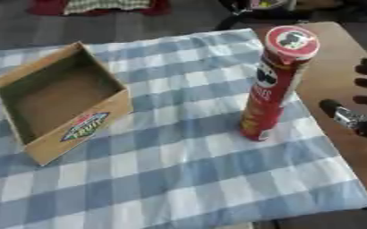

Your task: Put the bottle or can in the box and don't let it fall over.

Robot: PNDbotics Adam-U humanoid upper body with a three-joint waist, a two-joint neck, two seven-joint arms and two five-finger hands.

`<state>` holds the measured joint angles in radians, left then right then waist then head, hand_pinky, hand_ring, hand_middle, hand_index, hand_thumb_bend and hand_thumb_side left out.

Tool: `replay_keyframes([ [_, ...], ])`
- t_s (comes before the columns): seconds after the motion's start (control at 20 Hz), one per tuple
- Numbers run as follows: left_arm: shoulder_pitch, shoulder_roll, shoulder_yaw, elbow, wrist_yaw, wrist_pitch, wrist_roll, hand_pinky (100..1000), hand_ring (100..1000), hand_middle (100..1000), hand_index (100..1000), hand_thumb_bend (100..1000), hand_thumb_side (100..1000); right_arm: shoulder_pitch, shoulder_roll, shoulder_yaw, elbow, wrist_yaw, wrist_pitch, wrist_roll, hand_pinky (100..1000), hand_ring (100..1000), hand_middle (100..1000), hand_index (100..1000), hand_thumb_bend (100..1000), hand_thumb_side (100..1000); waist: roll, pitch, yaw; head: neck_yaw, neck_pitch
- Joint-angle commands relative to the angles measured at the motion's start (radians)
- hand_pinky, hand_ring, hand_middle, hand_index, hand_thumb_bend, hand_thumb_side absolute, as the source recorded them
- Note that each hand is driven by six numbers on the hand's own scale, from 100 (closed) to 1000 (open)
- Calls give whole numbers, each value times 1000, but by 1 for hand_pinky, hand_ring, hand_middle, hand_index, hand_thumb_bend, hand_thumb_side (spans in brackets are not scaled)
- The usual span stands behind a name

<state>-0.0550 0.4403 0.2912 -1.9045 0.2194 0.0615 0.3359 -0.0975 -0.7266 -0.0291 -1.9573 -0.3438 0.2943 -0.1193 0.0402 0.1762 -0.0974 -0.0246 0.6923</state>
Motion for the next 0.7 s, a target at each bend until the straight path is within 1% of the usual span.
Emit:
replay_keyframes([
  [0.05,-8,30,1,-12,5,-1,-5,1000,780,890,773,475,100,-35,-13,11,16,-14,3,16,859,948,935,940,502,145,-1,-16,2,-22,-14],
  [0.4,-8,26,-2,-11,8,-2,-13,1000,780,890,773,470,100,-100,15,38,61,-20,-4,60,860,950,938,937,500,155,3,-15,7,-36,-23],
  [0.65,-9,23,-4,-11,10,-3,-18,1000,780,891,773,465,100,-126,27,54,70,-25,0,79,863,954,941,941,507,149,3,-13,10,-38,-25],
  [0.7,-9,23,-4,-10,10,-3,-19,1000,780,891,773,464,100,-128,29,57,71,-27,1,82,863,954,941,942,499,159,3,-12,11,-38,-25],
])
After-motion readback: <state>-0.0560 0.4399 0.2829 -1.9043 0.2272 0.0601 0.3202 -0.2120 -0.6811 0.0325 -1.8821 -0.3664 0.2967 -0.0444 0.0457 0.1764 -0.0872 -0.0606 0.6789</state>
